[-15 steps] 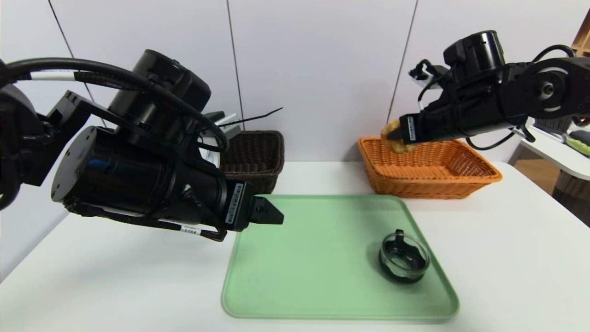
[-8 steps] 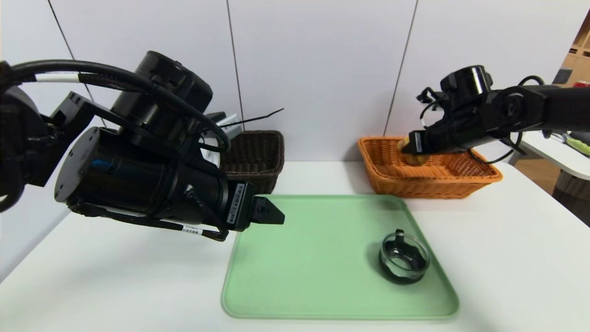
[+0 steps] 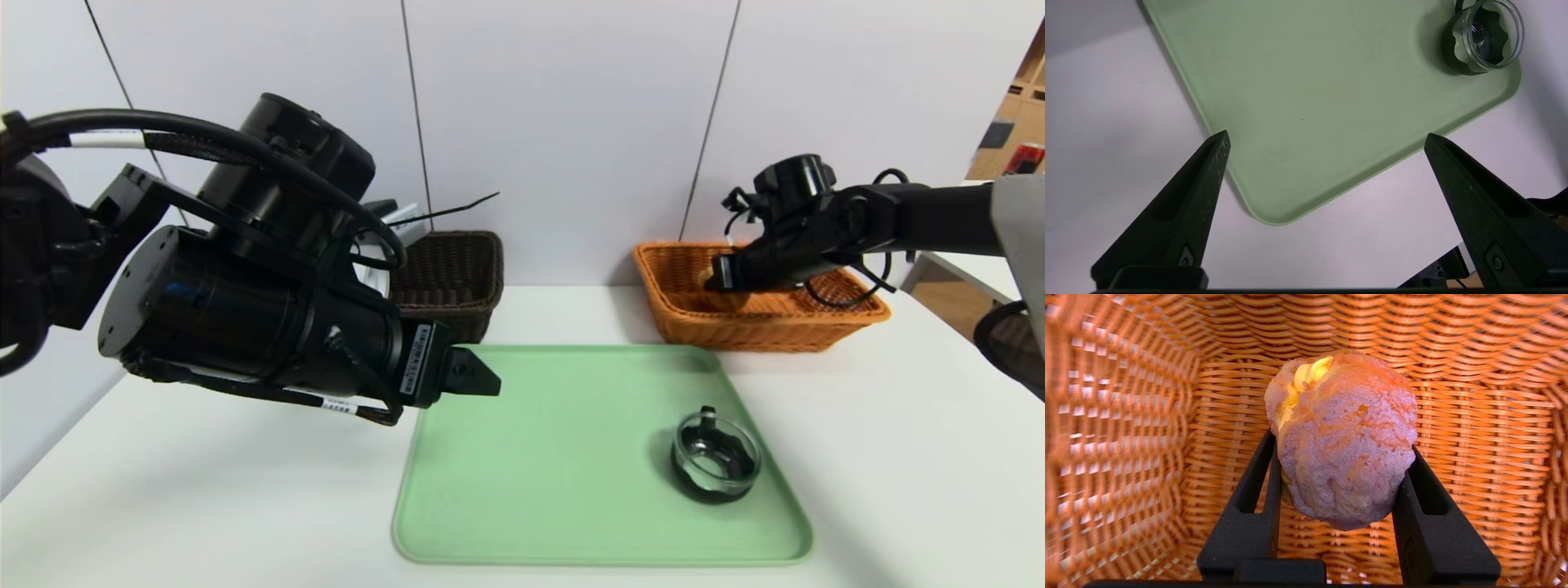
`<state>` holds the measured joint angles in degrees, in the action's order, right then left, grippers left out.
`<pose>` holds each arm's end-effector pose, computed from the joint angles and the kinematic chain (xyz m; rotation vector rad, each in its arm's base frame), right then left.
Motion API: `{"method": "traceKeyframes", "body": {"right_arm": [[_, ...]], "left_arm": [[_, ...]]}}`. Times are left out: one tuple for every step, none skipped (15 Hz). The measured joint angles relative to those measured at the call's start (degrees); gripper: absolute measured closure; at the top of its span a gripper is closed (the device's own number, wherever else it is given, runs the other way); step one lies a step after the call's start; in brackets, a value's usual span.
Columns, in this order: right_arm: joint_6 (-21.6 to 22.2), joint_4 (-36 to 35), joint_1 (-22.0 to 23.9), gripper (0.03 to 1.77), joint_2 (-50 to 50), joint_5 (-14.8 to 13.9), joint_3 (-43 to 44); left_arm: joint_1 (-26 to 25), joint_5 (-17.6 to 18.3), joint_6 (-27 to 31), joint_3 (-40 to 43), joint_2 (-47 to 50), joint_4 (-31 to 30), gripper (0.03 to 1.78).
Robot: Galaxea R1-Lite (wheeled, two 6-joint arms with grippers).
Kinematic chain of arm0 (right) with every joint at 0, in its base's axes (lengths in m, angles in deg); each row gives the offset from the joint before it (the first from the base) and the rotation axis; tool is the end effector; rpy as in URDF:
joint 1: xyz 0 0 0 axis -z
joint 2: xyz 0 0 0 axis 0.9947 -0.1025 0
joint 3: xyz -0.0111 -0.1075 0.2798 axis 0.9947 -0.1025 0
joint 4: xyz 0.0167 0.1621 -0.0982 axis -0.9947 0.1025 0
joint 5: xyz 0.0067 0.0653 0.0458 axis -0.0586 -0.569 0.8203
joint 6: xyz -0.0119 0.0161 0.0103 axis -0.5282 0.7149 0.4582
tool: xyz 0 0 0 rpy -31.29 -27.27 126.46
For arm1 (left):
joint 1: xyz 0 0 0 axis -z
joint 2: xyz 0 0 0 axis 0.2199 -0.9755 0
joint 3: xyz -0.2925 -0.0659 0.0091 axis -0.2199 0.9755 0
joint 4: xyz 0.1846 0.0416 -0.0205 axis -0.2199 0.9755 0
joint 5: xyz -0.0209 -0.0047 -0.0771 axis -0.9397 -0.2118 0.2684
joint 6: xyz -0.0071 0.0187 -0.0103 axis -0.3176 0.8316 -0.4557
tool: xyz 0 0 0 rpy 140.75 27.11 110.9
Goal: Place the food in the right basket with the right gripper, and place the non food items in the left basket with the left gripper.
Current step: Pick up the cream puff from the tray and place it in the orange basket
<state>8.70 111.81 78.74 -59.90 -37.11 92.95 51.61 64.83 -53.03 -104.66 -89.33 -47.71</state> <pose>0.4500 0.0423 0.1693 -0.0370 0.7650 0.0832 0.2087 -0.1700 0.2610 -0.0832 0.8292 -0.5620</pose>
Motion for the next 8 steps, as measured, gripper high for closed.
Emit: {"method": "traceKeyframes", "body": {"right_arm": [[-0.05, -0.02, 0.17, 1.04, -0.51, -0.02, 0.28], [0.04, -0.1, 0.26, 1.04, -0.77, -0.02, 0.39], [0.02, -0.18, 0.28, 1.04, -0.82, -0.02, 0.49], [0.0, -0.21, 0.3, 1.04, -0.74, 0.0, 0.57], [-0.02, -0.13, 0.28, 1.04, -0.57, 0.0, 0.59], [-0.07, 0.01, 0.28, 1.04, -0.46, -0.02, 0.59], [-0.37, 0.17, 0.3, 1.04, -0.35, 0.0, 0.59], [-0.54, 0.54, 0.32, 0.93, -0.3, -0.02, 0.59]], "left_arm": [[-0.07, 0.0, -0.01, 0.05, 0.0, 0.02, 0.12], [-0.07, -0.01, 0.02, 0.05, 0.0, 0.02, 0.12], [-0.05, -0.01, -0.04, 0.05, 0.0, 0.0, 0.12], [-0.07, 0.0, -0.06, 0.05, 0.0, 0.0, 0.12], [-0.07, 0.0, -0.09, 0.05, -0.02, 0.0, 0.12], [-0.07, 0.0, -0.09, 0.05, -0.02, 0.0, 0.12], [-0.07, 0.0, -0.09, 0.05, -0.04, 0.0, 0.12], [-0.07, 0.02, -0.09, 0.05, -0.06, 0.0, 0.12]]}}
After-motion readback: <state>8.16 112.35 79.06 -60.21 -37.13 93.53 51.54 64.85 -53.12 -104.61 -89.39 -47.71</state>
